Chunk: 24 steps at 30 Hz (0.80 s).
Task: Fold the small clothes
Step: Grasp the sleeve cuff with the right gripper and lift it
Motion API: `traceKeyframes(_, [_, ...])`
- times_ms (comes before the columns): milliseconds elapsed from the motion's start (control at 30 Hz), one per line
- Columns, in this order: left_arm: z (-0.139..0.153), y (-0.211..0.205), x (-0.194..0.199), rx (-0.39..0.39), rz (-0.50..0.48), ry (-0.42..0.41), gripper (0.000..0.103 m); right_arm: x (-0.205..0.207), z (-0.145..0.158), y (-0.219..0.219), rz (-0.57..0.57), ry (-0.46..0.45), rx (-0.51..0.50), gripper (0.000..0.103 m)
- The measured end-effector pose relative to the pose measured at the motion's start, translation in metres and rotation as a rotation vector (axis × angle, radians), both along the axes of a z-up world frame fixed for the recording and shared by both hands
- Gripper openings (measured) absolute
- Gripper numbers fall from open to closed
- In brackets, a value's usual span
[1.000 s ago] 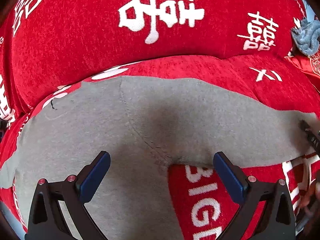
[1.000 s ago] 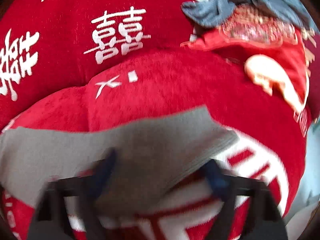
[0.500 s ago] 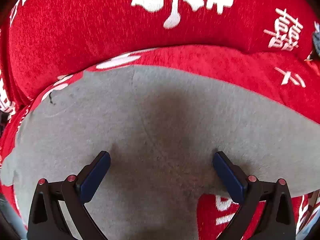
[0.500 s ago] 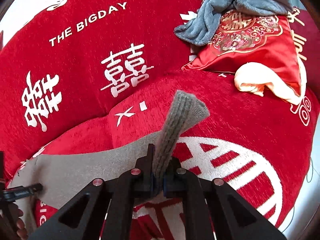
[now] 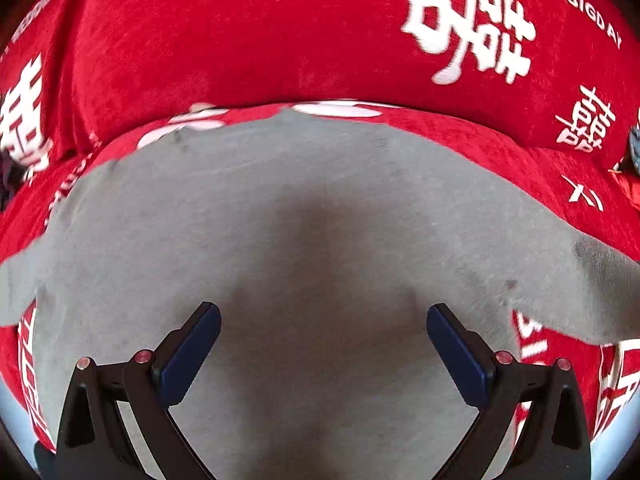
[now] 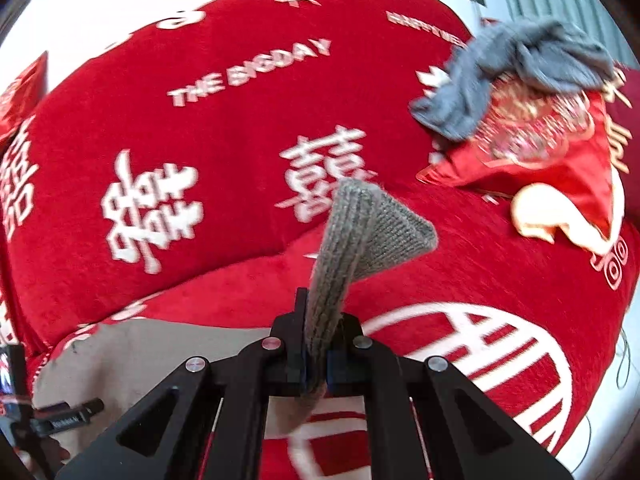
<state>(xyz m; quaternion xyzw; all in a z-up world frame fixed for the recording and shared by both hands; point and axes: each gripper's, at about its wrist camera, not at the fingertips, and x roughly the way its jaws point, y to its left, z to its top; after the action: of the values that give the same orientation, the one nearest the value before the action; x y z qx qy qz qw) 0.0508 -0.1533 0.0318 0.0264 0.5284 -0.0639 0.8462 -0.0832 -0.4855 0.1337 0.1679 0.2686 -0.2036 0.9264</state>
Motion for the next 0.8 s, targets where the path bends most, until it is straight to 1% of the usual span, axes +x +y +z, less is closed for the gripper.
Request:
traceKeyframes(167, [0.005,0.027,-0.013,-0.003,-0.007,-0.029,0.103,0.024,0.021,0.053,0.076,-0.004,-0.017,0.006])
traceKeyframes(267, [0.005,0.051,-0.020,-0.004,-0.002,-0.044,0.103,0.037,0.034,0.086,0.126,-0.002,-0.019,0.006])
traceKeyframes(467, [-0.002,0.097,-0.031,-0.037,0.028,-0.030,0.103,0.065,0.056,0.154,0.230,0.003,-0.032,0.006])
traceKeyframes(633, [-0.002,0.133,-0.037,-0.063,0.055,-0.035,0.103,0.085,0.064,0.210,0.296,0.017,-0.067,0.006])
traceKeyframes(800, [-0.002,0.167,-0.041,-0.086,0.087,-0.043,0.103,0.102,0.061,0.265,0.341,0.040,-0.117,0.006])
